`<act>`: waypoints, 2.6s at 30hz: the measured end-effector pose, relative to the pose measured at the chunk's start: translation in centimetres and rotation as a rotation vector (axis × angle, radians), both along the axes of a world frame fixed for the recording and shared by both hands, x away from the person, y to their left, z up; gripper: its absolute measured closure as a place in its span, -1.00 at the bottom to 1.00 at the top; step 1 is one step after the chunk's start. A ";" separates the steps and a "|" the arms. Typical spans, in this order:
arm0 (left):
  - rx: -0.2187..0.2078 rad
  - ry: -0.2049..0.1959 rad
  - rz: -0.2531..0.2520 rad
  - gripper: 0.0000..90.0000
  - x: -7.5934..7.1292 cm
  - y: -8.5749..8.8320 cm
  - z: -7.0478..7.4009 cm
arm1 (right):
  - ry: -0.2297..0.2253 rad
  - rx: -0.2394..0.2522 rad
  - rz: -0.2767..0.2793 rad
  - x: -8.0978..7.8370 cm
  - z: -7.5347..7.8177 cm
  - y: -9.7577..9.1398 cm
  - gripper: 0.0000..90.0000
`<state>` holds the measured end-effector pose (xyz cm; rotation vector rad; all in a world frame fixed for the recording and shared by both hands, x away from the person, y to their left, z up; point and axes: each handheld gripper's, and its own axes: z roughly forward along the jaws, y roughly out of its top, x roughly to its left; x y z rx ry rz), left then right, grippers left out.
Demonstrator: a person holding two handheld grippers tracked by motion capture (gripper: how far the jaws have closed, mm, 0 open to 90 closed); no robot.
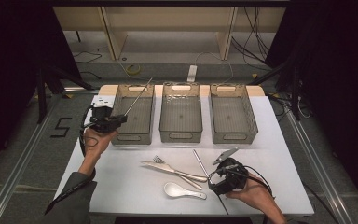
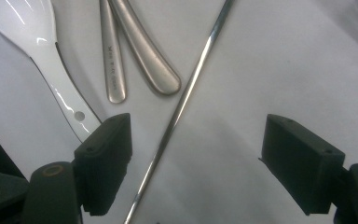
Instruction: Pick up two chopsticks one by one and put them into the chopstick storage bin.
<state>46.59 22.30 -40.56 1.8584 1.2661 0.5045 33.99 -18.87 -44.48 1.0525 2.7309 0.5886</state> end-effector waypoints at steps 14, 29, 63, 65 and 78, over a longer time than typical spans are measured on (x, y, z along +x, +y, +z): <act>0.032 0.045 0.057 0.84 1.1 0.7 -1.4 | 0.000 0.002 0.011 -0.1 0.1 0.1 -0.44; -0.065 0.037 0.003 -0.20 0.8 -0.4 -0.9 | 0.004 0.004 0.012 0.0 0.3 0.1 -0.43; -0.110 -0.072 -0.294 -0.63 -9.2 -4.9 -0.4 | 0.106 -0.155 0.025 1.0 -0.3 1.6 -0.09; -0.110 -0.071 -0.300 -0.63 -9.5 -5.0 -0.5 | 0.110 -0.161 0.030 1.1 -0.5 1.7 -0.04; -0.117 -0.057 -0.316 -0.64 -11.1 -5.2 -0.9 | 0.137 -0.188 0.055 1.3 -0.8 2.7 0.31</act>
